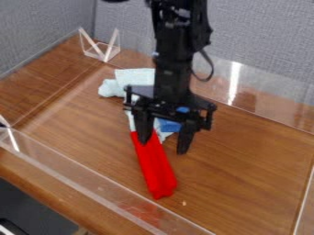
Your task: Move the red object to the left of cloth
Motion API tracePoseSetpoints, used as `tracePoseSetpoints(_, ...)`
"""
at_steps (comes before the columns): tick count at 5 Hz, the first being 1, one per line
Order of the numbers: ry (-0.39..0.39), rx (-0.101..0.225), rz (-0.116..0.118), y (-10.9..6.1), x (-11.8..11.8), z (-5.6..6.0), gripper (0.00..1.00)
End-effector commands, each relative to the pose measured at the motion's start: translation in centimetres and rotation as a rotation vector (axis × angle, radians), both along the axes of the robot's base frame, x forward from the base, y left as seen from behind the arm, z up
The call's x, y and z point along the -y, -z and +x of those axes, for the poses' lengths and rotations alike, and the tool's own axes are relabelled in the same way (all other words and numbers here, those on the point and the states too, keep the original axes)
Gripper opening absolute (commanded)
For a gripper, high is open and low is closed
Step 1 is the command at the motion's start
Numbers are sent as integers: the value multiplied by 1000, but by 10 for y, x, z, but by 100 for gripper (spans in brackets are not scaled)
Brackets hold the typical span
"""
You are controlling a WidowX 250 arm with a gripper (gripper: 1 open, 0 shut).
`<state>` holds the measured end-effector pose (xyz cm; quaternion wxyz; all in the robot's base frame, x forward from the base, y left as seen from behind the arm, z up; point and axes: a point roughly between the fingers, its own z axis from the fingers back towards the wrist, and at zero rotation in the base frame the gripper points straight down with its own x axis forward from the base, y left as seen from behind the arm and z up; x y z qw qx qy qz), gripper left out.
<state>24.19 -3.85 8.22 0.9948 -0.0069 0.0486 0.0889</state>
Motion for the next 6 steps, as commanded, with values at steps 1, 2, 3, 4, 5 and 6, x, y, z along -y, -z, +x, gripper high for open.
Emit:
tracePoseSetpoints(1, -56, 70, -26, -3, 6, -4, 100)
tracePoseSetpoints(2, -115, 91, -43, 10, 6, -8, 100)
tracePoseSetpoints(3, -152, 110, -69, 16, 5, -10, 100)
tracePoseSetpoints(4, -182, 115, -80, 18, 1, -8, 100)
tracePoseSetpoints(5, -208, 118, -86, 21, -2, -7, 100)
tracePoseSetpoints(6, -225, 120, -87, 23, -3, -7, 100)
